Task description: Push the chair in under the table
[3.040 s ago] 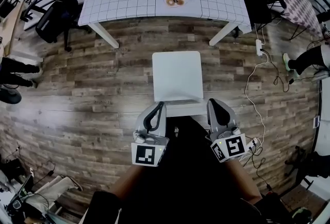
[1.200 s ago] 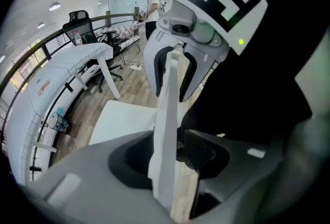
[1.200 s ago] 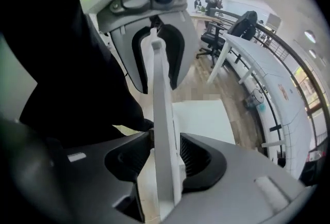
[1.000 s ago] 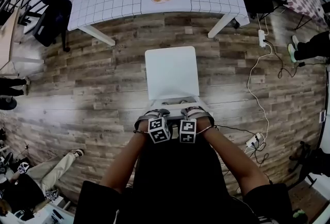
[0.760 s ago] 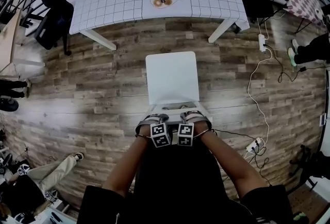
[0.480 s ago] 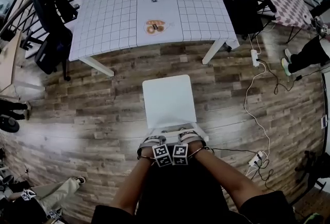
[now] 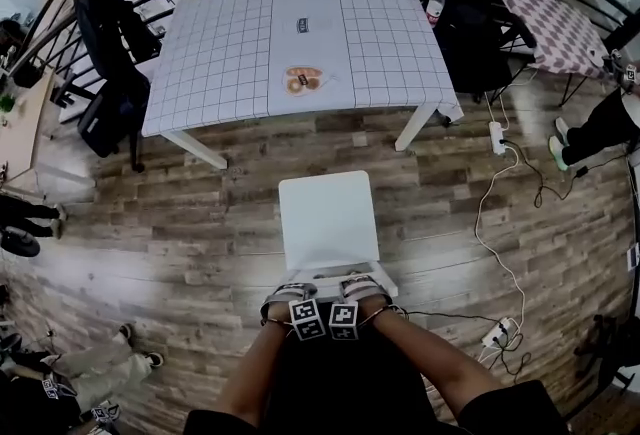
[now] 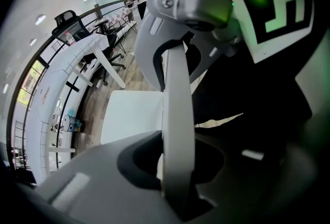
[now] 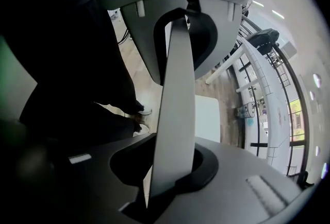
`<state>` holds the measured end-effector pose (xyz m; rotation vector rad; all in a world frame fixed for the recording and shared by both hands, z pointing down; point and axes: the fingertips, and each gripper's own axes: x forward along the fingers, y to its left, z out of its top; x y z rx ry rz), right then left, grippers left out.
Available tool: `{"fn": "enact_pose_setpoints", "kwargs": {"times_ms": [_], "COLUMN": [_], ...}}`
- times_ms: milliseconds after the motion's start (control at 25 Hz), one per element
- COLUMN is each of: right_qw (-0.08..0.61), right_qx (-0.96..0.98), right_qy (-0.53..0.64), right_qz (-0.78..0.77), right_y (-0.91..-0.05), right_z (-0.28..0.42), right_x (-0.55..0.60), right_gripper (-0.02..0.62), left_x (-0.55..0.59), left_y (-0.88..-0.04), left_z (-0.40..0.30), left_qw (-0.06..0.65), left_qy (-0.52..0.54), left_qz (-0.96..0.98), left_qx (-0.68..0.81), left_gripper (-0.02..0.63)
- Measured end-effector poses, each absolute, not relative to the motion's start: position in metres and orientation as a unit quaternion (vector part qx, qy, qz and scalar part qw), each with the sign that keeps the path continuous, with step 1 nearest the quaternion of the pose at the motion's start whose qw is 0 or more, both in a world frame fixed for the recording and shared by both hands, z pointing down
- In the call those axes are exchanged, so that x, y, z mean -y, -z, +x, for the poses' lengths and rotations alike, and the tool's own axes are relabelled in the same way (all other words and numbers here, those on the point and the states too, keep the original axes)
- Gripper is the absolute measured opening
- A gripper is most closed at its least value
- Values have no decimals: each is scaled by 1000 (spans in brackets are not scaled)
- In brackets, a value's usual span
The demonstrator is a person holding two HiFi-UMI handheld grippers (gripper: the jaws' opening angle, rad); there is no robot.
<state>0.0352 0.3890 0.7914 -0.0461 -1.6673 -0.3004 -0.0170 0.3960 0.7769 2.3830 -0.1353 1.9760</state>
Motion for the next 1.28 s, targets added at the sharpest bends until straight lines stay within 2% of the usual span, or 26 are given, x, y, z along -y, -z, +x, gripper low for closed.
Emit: {"fn": "enact_pose_setpoints", "kwargs": {"times_ms": [240, 1280], "right_qw": [650, 641], "right_qx": [750, 762], "right_qy": [124, 81], "right_qz": [-17, -42], "right_y": [-786, -766], "right_z": [37, 25], "right_x": [-382, -248], "right_gripper": [91, 81], "left_x": [-391, -258], "left_y": [-771, -753], "left_z": [-12, -21], "left_qw": [65, 96], "left_qy": [-640, -624], "left_qz": [764, 772], "left_qx": [60, 70], "left_gripper": [89, 95]}}
